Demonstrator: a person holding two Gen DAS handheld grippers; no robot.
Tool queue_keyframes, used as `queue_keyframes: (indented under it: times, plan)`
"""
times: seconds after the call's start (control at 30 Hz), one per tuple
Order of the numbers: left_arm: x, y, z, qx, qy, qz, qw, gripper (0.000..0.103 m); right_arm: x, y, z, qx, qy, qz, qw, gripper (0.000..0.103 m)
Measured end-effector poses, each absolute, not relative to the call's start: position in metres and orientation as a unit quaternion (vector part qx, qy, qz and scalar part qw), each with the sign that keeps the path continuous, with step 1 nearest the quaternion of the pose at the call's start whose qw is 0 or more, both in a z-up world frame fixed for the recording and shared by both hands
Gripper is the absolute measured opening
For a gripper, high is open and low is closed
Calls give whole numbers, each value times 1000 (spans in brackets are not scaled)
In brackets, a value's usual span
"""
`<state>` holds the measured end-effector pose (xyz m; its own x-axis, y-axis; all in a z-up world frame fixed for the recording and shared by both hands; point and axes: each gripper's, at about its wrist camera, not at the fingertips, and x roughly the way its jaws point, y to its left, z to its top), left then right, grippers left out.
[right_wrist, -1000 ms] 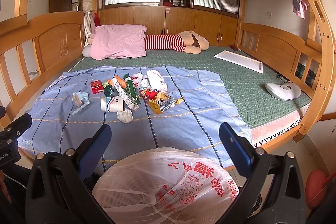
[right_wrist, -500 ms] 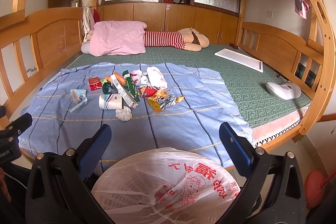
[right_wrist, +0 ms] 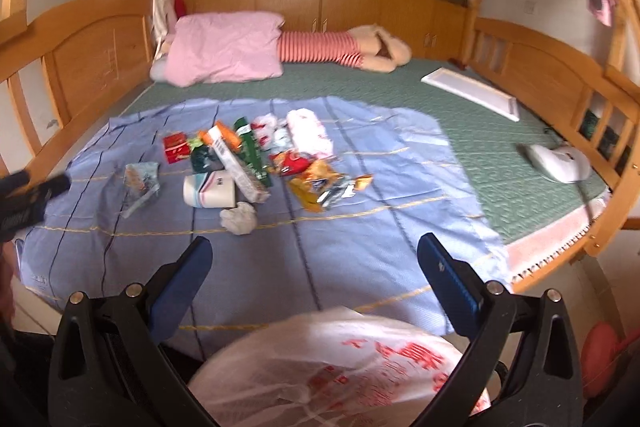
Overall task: Collect trash
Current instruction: 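Grasp the clear plastic wrapper with the left tool while the right tool grasps the white paper cup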
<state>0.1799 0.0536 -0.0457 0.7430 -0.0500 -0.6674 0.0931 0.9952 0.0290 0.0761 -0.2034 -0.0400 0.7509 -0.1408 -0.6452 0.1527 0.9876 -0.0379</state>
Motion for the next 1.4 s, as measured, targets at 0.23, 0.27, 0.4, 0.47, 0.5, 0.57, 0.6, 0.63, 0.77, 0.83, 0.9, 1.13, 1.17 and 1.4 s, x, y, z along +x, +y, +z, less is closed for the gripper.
queue_keyframes:
  times: [0.23, 0.27, 0.4, 0.47, 0.5, 0.57, 0.6, 0.63, 0.77, 0.83, 0.9, 1.13, 1.17, 1.4]
  plan:
    - [248, 155, -93, -69, 402, 41, 912, 61, 172, -151, -57, 49, 406, 12, 912, 63]
    - [252, 167, -99, -78, 422, 65, 901, 58, 185, -140, -60, 46, 413, 21, 909, 62]
    - [250, 230, -101, -210, 431, 83, 874, 75, 260, -69, -86, 41, 444, 62, 893, 63]
    - [245, 255, -100, -251, 410, 119, 869, 86, 296, -40, -108, 77, 476, 84, 872, 72]
    - [245, 263, -103, -266, 411, 127, 863, 86, 318, -26, -123, 97, 498, 88, 857, 78]
    - [248, 277, -113, -303, 425, 132, 843, 86, 352, -4, -150, 115, 528, 75, 838, 80]
    - [249, 282, -118, -320, 434, 132, 832, 86, 370, 5, -166, 114, 544, 60, 829, 80]
    - [250, 284, -123, -328, 441, 133, 824, 86, 378, 8, -176, 112, 554, 42, 824, 80]
    - [249, 287, -129, -329, 455, 128, 817, 87, 387, 11, -204, 130, 581, 30, 803, 37]
    - [249, 286, -127, -332, 451, 128, 819, 87, 375, 13, -195, 129, 573, 59, 807, 30]
    - [245, 283, -125, -328, 448, 130, 821, 88, 354, 20, -185, 128, 582, 101, 797, 29]
    - [242, 276, -133, -320, 467, 129, 814, 90, 301, 17, -164, 122, 581, 136, 793, 73]
    - [242, 275, -134, -319, 471, 127, 813, 90, 301, 0, -151, 111, 547, 89, 825, 78]
    - [253, 254, -154, -307, 523, 59, 793, 91, 346, -115, -147, 127, 516, -98, 841, 95]
